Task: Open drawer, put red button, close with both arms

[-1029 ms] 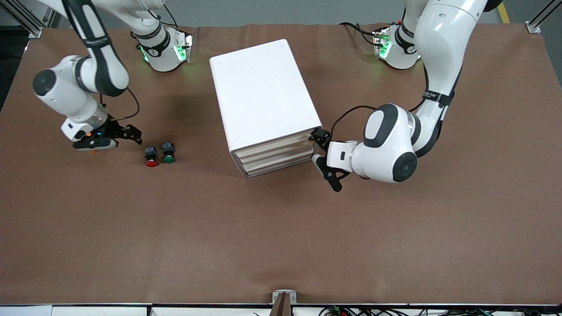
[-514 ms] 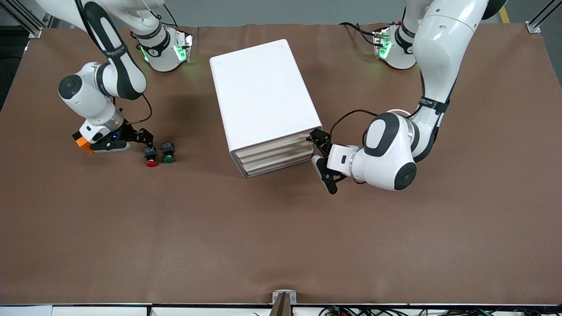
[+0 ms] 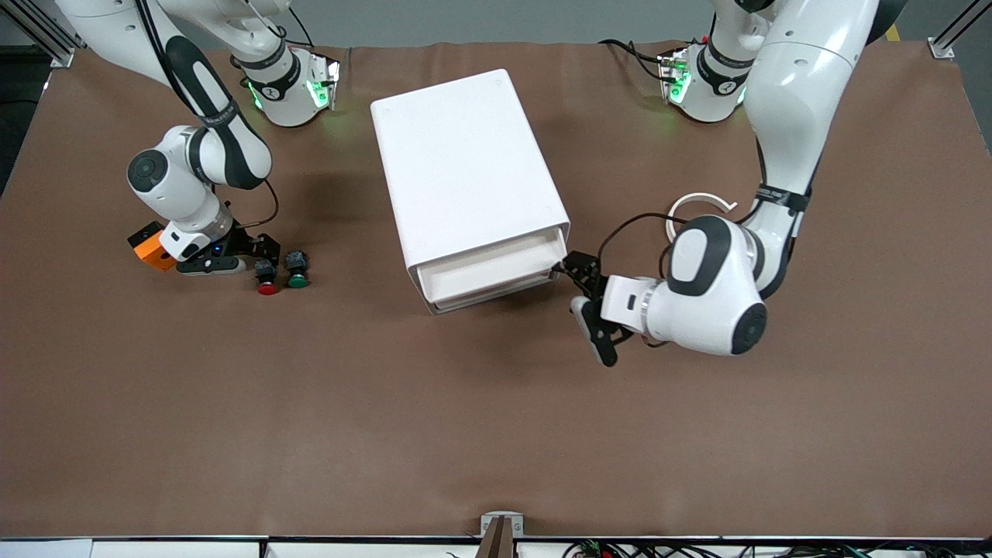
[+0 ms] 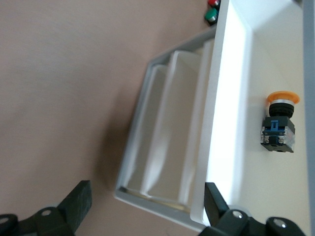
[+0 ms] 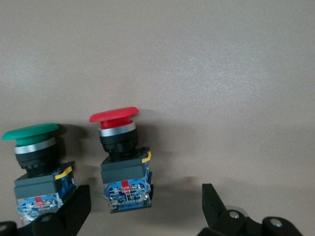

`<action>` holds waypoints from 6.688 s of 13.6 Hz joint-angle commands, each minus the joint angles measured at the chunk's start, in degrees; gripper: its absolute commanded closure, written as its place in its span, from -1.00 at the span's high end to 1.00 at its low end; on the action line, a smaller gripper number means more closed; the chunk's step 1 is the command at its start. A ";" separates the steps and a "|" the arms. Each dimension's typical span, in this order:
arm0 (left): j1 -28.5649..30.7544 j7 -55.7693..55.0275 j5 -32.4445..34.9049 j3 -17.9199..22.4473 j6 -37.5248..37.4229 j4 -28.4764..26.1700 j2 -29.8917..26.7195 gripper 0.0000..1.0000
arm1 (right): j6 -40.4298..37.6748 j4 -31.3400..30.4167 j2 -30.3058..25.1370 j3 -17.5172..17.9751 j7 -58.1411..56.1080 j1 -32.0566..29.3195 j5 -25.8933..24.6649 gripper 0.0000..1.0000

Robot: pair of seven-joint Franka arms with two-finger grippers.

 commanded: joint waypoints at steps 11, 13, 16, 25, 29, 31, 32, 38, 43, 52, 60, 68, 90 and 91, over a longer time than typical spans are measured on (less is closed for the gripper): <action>-3.82 -3.29 -3.11 -0.41 3.68 1.43 1.77 1.00 | -0.17 1.86 2.82 -0.08 4.06 3.03 1.50 0.52; -4.35 -3.30 -3.20 -0.41 3.85 1.34 1.94 1.00 | -0.26 1.87 2.82 -0.08 4.06 3.12 1.50 -0.79; -5.32 -3.39 -3.02 -0.41 3.86 1.16 1.94 1.00 | -0.26 1.87 2.73 0.01 4.84 3.03 1.58 -1.00; -5.24 -4.78 -3.02 -0.15 4.39 1.34 1.59 1.00 | -30.98 13.80 -7.98 0.45 19.07 3.82 1.41 -1.00; -3.22 -11.10 -6.25 -0.59 -0.62 1.60 0.19 1.00 | -52.07 28.37 -8.87 0.45 29.52 4.09 0.71 -1.00; -2.51 -13.66 -11.53 -0.50 -2.29 1.60 0.18 1.00 | -60.16 34.88 -8.79 0.45 35.75 5.23 0.70 -1.00; -2.16 -15.06 -12.68 -0.50 -2.47 1.60 0.18 1.00 | -63.59 37.87 -8.78 0.45 40.23 5.84 0.70 -1.00; -2.33 -10.43 -9.37 1.35 3.22 2.66 0.36 1.00 | -71.71 45.98 -8.61 0.45 54.14 9.53 0.44 -1.00; -4.08 -5.06 -0.57 1.08 9.83 2.48 0.71 1.00 | -73.29 47.12 -8.78 0.54 59.07 9.89 -0.61 -1.00; -9.88 -5.85 1.11 1.17 10.54 1.25 1.94 1.00 | -79.89 55.48 -8.26 1.77 61.52 10.59 -6.07 -1.00; -9.89 -6.11 2.78 1.34 10.54 1.16 2.29 1.00 | -80.77 56.62 -7.47 1.68 74.27 10.68 -7.03 -1.00; -10.24 -6.98 2.60 2.76 11.68 0.99 1.85 1.00 | -78.66 58.91 -8.43 1.24 82.80 8.40 -5.89 -1.00; -13.23 -10.33 1.90 2.49 8.17 0.90 4.49 1.00 | -73.12 65.93 -3.43 1.86 111.17 19.37 -4.92 -1.00; -13.31 -10.33 1.72 2.49 8.08 0.81 4.66 1.00 | -73.12 67.24 -2.12 1.77 113.81 20.77 -5.09 -1.00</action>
